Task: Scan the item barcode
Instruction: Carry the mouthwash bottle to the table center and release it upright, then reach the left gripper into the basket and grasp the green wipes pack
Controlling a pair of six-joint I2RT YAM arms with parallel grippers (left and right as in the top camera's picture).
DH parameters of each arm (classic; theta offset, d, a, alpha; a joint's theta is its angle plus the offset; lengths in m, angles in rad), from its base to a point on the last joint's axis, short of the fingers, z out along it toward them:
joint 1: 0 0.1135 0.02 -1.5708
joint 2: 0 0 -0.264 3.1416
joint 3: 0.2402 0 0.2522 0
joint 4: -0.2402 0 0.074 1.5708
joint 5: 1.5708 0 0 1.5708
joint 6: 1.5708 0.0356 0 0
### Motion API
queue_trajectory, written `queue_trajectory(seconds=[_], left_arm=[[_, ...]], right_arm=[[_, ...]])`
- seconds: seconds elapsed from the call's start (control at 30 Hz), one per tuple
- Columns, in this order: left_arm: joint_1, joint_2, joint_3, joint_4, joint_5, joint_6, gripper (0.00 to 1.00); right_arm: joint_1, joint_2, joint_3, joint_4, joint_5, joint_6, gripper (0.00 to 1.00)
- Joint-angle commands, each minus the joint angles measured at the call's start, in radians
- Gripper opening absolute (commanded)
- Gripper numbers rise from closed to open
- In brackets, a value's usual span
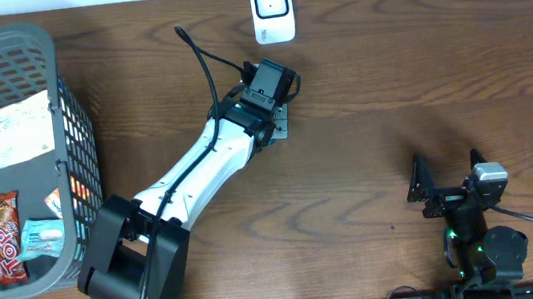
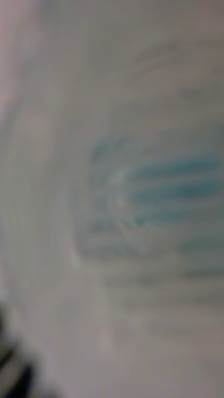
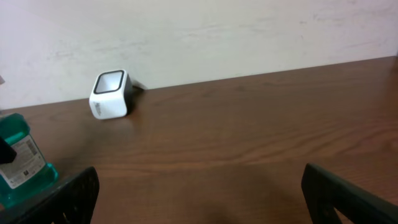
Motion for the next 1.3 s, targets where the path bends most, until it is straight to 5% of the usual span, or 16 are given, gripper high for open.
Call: queue_trajectory(seconds=[0.0, 0.23, 0.5, 0.67, 0.87, 1.07, 1.2, 1.27], left_arm=[[0.000, -0.005, -0.017, -0.003, -0.014, 0.016, 0.38], [-0.023, -0.009, -0.016, 0.000, -0.013, 0.022, 0.59], [-0.069, -0.105, -0.010, -0.019, -0.014, 0.039, 0.96], [-0.064, -0.292, 0.013, -0.072, -0.058, 0.039, 0.98], [0.000, -0.573, 0.054, -0.067, -0.312, 0.038, 0.98], [0.267, -0.756, 0.054, -0.046, -0.500, 0.024, 0.98], [0.567, -0.789, 0.054, -0.117, -0.479, -0.180, 0.98], [0.762, -0.777, 0.054, -0.187, -0.337, -0.286, 0.98]], right_arm=[[0.006, -0.005, -0.002, -0.002, 0.001, -0.008, 0.99], [0.006, -0.005, -0.002, -0.002, 0.001, -0.008, 0.99], [0.006, -0.005, -0.002, -0.002, 0.001, -0.008, 0.99], [0.006, -0.005, -0.002, -0.002, 0.001, -0.008, 0.99], [0.006, -0.005, -0.002, -0.002, 0.001, -0.008, 0.99], [0.006, -0.005, -0.002, -0.002, 0.001, -0.008, 0.99], [0.006, -0.005, -0.002, -0.002, 0.001, -0.008, 0.99], [0.006, -0.005, -0.002, -0.002, 0.001, -0.008, 0.99]])
